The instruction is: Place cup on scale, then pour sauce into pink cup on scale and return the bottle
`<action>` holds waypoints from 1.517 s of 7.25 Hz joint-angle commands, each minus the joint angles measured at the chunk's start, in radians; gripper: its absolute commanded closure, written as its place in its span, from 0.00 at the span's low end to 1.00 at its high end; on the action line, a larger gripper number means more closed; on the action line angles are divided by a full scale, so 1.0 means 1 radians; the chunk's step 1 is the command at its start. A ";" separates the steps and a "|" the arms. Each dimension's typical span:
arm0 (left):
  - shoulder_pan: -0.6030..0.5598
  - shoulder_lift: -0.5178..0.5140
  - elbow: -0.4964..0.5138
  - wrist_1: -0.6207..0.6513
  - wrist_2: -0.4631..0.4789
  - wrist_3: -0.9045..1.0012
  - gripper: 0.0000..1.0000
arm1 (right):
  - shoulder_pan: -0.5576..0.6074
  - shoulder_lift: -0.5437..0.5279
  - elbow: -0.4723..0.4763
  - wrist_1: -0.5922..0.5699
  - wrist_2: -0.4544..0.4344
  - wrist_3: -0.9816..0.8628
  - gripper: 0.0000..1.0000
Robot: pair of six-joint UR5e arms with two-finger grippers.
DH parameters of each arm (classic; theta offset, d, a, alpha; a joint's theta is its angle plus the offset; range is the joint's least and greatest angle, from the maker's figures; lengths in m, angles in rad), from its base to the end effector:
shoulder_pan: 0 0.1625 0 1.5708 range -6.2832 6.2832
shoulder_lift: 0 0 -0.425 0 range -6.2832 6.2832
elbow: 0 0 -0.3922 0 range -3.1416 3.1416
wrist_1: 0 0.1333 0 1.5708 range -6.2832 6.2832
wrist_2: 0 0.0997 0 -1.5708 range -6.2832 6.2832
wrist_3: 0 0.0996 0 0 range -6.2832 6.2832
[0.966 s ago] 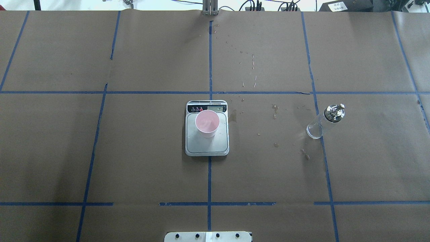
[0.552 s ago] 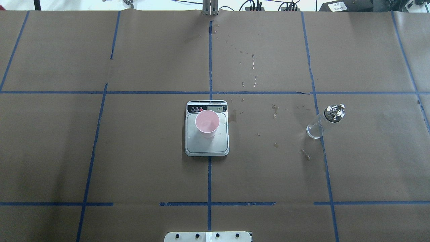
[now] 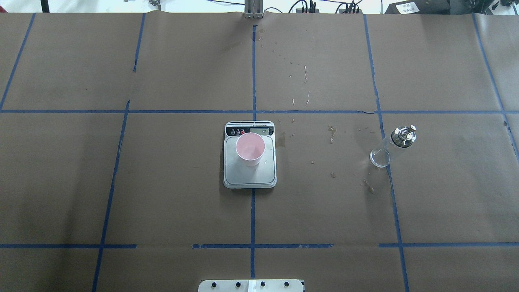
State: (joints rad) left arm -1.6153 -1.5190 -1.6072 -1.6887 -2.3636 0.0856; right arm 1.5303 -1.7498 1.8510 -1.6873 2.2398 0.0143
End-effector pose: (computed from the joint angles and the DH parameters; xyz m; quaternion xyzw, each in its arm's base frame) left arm -0.0835 -0.4732 0.6523 0.0722 0.3817 0.0387 0.9206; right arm 0.0547 -0.4156 0.6207 -0.0162 -0.3280 -0.0099 0.9445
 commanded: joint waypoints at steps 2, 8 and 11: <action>0.002 0.017 0.004 0.004 -0.003 -0.001 0.00 | -0.002 -0.001 0.000 0.000 0.006 0.004 0.00; 0.002 0.016 -0.003 0.000 -0.003 -0.001 0.00 | -0.016 -0.001 -0.003 0.000 0.006 0.004 0.00; 0.003 0.016 -0.003 0.000 -0.003 -0.001 0.00 | -0.025 -0.001 -0.004 0.000 0.006 0.004 0.00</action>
State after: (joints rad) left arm -1.6132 -1.5033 -1.6106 -1.6889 -2.3669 0.0844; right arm 1.5073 -1.7503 1.8472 -1.6874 2.2465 0.0184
